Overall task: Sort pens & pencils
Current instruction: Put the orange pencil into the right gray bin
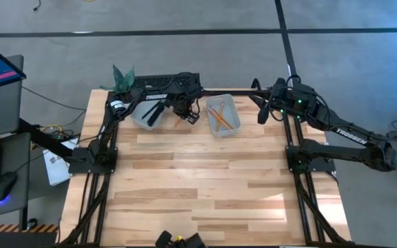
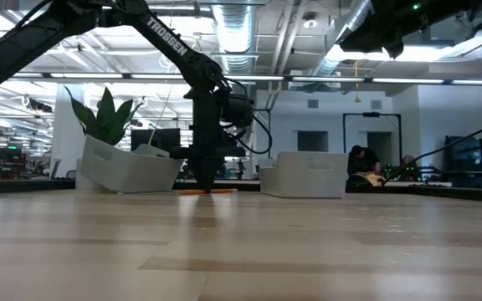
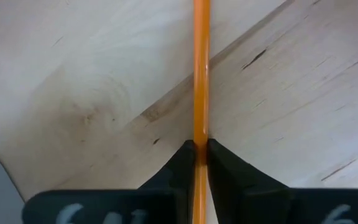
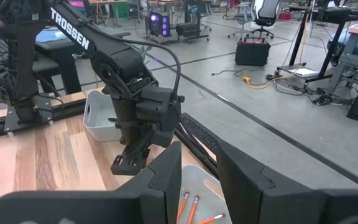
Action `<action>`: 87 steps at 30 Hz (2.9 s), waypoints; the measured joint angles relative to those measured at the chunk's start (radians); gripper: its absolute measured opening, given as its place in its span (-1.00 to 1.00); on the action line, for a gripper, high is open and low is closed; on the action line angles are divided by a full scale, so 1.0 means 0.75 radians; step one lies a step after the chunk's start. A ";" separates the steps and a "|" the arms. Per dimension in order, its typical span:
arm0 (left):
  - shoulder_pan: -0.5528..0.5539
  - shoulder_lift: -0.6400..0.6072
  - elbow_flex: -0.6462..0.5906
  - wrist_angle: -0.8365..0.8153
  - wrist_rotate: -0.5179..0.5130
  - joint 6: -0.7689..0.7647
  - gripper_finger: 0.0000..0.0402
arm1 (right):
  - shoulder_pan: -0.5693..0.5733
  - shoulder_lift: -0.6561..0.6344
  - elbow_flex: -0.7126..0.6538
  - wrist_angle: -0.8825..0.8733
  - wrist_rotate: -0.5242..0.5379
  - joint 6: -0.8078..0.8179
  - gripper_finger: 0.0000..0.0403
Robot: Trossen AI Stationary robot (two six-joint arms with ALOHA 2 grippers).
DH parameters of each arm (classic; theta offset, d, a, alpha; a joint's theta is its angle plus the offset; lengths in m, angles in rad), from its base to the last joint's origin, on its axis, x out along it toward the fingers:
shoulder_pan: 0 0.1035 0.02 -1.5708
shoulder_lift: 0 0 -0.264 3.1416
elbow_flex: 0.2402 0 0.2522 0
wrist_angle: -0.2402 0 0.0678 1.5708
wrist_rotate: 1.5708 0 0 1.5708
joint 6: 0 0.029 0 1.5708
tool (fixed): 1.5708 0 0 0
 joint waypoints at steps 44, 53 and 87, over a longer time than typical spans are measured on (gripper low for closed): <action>-0.166 0.000 0.811 -0.289 0.138 -0.243 -0.88 | 0.000 0.000 0.000 -0.003 0.000 -0.012 -0.39; -0.257 0.001 0.757 -0.017 0.122 -0.349 -0.88 | 0.002 0.000 0.000 -0.026 0.000 0.002 -0.39; -0.268 0.244 0.756 0.036 0.094 -0.417 -0.88 | 0.019 0.000 0.000 -0.050 -0.001 0.026 -0.39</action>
